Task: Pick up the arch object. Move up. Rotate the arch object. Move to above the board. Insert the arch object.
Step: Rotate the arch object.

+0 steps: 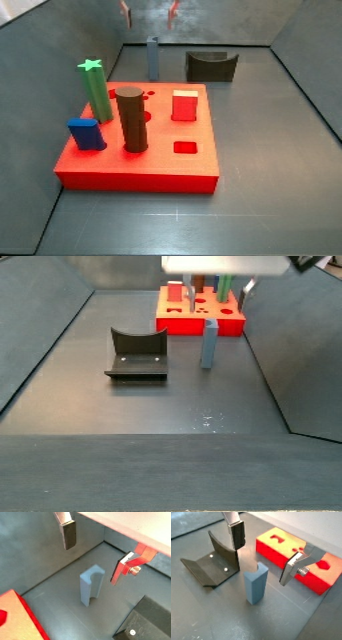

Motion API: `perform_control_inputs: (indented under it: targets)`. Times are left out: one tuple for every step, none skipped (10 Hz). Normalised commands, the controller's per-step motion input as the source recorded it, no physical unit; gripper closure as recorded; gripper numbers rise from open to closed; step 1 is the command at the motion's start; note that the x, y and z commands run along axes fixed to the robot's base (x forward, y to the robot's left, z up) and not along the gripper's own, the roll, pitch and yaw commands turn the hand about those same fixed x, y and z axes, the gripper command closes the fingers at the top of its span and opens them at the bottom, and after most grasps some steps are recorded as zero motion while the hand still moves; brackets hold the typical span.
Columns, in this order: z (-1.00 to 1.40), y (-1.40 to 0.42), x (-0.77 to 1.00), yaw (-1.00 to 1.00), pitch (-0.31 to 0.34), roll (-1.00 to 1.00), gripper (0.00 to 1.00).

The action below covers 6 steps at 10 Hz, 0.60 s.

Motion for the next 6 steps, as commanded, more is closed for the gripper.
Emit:
perform_control_inputs:
  targets:
    - [0.00, 0.00, 0.00, -1.00, 0.007, 0.00, 0.00]
    - [-0.04, 0.00, 0.01, -1.00, 0.005, 0.00, 0.00]
    - [-0.03, 0.01, 0.02, -1.00, 0.004, 0.00, 0.00]
    - [-0.03, 0.01, 0.02, -1.00, 0.005, 0.00, 0.00]
    - [-0.03, 0.01, 0.02, -1.00, 0.005, 0.00, 0.00]
    - [-0.03, 0.01, 0.02, -1.00, 0.005, 0.00, 0.00]
